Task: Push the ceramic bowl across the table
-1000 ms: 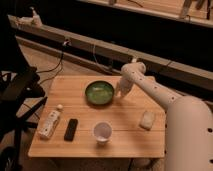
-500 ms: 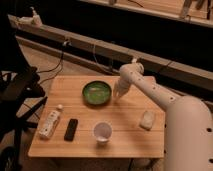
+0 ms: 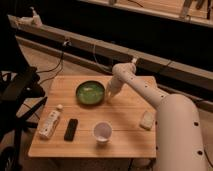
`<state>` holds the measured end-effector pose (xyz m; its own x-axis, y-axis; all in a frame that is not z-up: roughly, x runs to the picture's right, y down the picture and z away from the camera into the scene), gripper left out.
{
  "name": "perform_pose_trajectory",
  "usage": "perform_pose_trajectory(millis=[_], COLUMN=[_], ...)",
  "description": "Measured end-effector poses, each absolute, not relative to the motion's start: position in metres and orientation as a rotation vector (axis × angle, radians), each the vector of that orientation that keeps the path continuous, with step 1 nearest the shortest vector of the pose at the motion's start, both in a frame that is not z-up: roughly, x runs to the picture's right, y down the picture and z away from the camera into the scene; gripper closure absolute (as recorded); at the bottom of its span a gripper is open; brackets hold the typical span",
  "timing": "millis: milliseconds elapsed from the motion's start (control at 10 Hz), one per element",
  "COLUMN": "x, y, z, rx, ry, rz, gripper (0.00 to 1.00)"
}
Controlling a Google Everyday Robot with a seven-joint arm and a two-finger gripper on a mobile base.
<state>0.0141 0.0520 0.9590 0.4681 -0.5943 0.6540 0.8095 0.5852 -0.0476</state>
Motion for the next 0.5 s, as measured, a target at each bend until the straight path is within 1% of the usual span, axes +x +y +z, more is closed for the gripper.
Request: perform_pose_trajectory(millis=[400,500], x=[-0.041,-0.059], y=[0.06,0.061], z=[0.955,0.951], rx=[-0.362,-0.348], ry=[-0.733,-0.746], rz=[-0.957,-0.982], gripper=[1.0,0.98])
